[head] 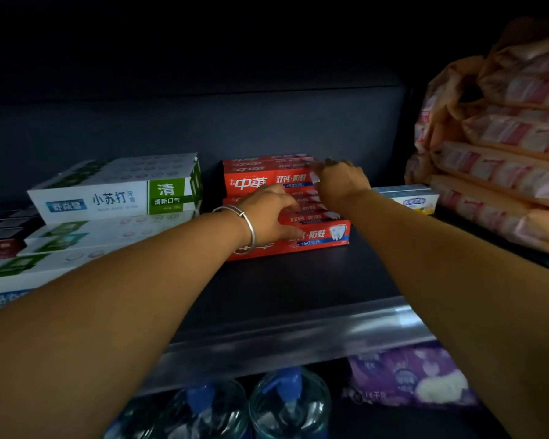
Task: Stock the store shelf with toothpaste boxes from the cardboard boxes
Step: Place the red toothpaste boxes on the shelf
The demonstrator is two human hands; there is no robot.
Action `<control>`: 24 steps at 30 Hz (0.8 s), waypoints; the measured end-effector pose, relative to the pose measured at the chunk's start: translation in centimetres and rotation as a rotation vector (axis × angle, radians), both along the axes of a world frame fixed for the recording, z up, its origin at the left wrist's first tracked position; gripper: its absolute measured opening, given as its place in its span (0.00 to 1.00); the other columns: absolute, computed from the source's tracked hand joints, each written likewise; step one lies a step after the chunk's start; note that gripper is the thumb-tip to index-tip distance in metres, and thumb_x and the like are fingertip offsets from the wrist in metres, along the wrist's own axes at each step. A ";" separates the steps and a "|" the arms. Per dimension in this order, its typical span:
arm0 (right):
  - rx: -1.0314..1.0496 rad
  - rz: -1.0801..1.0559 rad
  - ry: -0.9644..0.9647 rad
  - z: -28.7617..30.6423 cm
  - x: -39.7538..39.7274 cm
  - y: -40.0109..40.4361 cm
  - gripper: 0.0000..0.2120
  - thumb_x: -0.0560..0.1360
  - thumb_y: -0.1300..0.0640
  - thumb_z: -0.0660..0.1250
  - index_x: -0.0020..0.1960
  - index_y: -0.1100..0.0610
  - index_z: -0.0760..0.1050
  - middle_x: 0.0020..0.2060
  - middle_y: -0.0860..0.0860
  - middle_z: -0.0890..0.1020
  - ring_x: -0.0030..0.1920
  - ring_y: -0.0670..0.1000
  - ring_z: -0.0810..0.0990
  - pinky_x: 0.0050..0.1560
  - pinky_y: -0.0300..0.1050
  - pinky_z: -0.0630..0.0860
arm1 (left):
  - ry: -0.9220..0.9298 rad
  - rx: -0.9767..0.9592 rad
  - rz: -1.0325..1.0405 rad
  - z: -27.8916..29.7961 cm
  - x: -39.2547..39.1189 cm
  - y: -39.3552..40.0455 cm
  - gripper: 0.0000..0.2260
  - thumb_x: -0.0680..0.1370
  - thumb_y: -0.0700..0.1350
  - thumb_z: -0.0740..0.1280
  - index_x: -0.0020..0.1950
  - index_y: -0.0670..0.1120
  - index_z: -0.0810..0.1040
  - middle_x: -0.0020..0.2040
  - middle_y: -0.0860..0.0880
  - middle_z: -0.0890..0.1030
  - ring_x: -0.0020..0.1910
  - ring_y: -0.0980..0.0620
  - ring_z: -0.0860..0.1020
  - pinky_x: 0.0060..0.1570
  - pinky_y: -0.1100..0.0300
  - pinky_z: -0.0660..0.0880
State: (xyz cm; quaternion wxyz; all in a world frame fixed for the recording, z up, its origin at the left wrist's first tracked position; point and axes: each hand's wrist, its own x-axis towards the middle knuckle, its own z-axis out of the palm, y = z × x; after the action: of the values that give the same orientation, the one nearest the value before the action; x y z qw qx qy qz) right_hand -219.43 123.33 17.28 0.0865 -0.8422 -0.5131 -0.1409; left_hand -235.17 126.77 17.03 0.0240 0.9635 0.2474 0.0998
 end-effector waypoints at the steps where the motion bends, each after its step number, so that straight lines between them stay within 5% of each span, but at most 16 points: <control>1: -0.034 0.012 -0.031 0.0 -0.1 -0.6 0.22 0.79 0.50 0.61 0.71 0.54 0.63 0.67 0.55 0.69 0.68 0.58 0.67 0.67 0.55 0.64 | 0.016 0.010 0.012 0.1 -0.1 -0.4 0.26 0.75 0.55 0.67 0.69 0.48 0.69 0.67 0.50 0.68 0.65 0.51 0.67 0.66 0.59 0.65; 8: -0.163 0.050 -0.159 -0.1 -3.0 -7.9 0.29 0.79 0.52 0.58 0.77 0.47 0.50 0.75 0.50 0.56 0.75 0.55 0.53 0.70 0.58 0.54 | 0.078 0.045 0.070 0.7 -1.6 -5.9 0.21 0.79 0.49 0.63 0.71 0.47 0.67 0.69 0.46 0.68 0.67 0.46 0.68 0.69 0.55 0.64; 14: -0.113 0.134 -0.150 -1.1 -7.4 -15.6 0.26 0.79 0.52 0.58 0.75 0.49 0.54 0.73 0.50 0.60 0.73 0.55 0.57 0.69 0.58 0.55 | -0.031 0.031 0.039 0.4 -4.9 -13.2 0.21 0.78 0.44 0.64 0.71 0.44 0.67 0.70 0.44 0.68 0.68 0.45 0.67 0.66 0.61 0.60; 24: -0.261 0.155 -0.090 -6.3 -13.1 -26.1 0.28 0.80 0.50 0.56 0.77 0.51 0.51 0.74 0.52 0.59 0.73 0.56 0.58 0.69 0.57 0.55 | -0.008 -0.034 0.040 -4.7 -10.3 -22.7 0.26 0.76 0.46 0.68 0.72 0.44 0.65 0.68 0.44 0.67 0.67 0.45 0.67 0.67 0.55 0.64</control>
State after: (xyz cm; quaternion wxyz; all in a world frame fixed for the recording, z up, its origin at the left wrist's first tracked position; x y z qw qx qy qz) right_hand -232.53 97.22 10.99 -0.0360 -0.7969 -0.5940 -0.1038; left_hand -245.42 104.09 12.29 0.0392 0.9574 0.2681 0.1001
